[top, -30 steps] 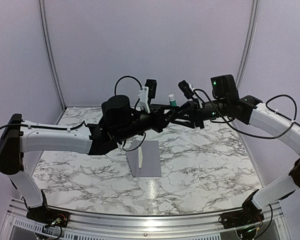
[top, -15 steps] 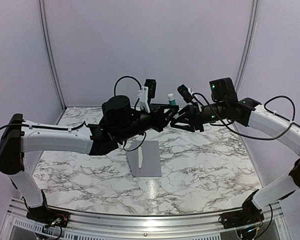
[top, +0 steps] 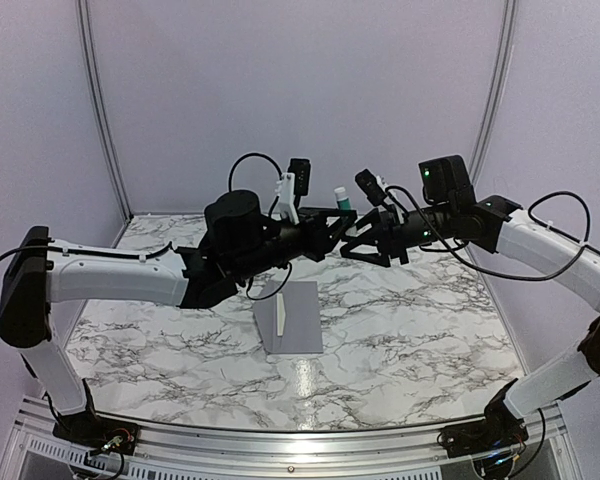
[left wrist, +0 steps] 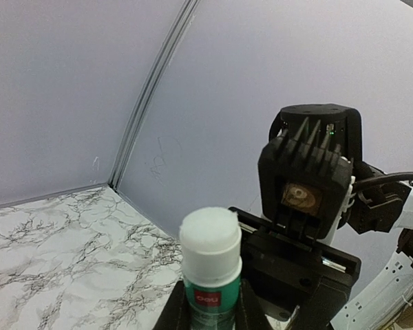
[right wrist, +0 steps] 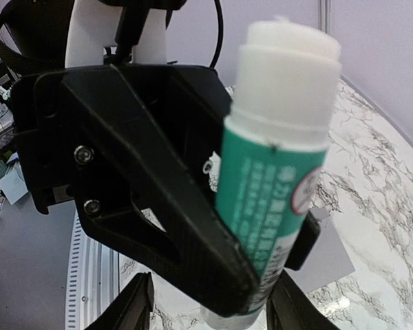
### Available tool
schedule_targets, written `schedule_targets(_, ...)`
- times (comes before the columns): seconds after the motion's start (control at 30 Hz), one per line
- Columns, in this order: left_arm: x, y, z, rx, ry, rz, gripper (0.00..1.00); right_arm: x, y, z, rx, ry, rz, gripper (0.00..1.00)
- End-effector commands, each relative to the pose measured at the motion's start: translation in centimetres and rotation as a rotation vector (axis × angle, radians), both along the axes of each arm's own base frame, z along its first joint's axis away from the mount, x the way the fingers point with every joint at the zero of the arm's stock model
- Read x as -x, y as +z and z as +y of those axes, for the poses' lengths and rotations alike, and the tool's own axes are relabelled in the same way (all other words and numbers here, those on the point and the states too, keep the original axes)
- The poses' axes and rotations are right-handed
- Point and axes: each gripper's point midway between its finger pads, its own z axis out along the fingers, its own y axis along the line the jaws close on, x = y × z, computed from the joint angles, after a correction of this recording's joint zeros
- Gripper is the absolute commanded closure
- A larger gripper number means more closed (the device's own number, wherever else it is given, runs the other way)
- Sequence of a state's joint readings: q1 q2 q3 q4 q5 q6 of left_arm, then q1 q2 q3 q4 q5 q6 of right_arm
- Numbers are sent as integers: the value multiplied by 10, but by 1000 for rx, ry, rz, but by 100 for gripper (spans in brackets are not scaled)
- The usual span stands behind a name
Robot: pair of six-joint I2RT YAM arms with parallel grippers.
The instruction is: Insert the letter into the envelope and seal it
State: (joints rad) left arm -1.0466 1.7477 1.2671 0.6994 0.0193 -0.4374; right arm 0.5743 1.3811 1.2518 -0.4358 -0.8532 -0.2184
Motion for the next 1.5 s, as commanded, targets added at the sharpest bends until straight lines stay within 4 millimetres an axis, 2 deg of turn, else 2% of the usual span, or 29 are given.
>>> schedule_targets(0.0, 0, 18, -4, 63, -31, -19, 100, 1, 21, 0, -33, 1, -39, 49)
schedule_targets(0.07, 0, 19, -4, 66, -35, -17, 100, -1, 22, 0, -37, -3, -37, 51)
schedule_targets(0.2, 1, 19, -4, 68, -37, -19, 100, 0, 23, 0, -45, 6, -35, 62)
schedule_targets(0.5, 3, 18, -6, 71, -55, -9, 100, -5, 26, -3, -53, -14, -37, 62)
schedule_targets(0.67, 3, 18, -6, 71, -58, -9, 100, -6, 25, -3, -58, -9, -34, 73)
schedule_targets(0.8, 4, 17, -6, 71, -64, -5, 100, -2, 26, -4, -67, 12, -36, 76)
schedule_targets(0.97, 4, 17, -6, 70, -69, -3, 100, 17, 34, -6, -131, 139, -8, 100)
schedule_targets(1.0, 5, 17, -6, 70, -72, -4, 100, 23, 37, -8, -155, 178, 18, 100)
schedule_targets(1.13, 16, 22, -8, 73, -146, -36, 100, 71, 53, -24, -317, 501, 202, 100)
schedule_targets(1.23, 30, 24, -13, 78, -236, -61, 100, 87, 61, -36, -360, 624, 295, 100)
schedule_targets(1.33, 36, 25, -14, 85, -273, -68, 100, 88, 64, -40, -358, 613, 270, 100)
schedule_targets(1.37, 36, 27, -14, 89, -273, -70, 100, 79, 61, -37, -341, 550, 243, 96)
schedule_targets(1.43, 33, 31, -11, 98, -249, -73, 100, 55, 52, -36, -302, 383, 203, 78)
schedule_targets(1.47, 30, 33, -9, 103, -229, -73, 100, 37, 42, -36, -255, 251, 181, 69)
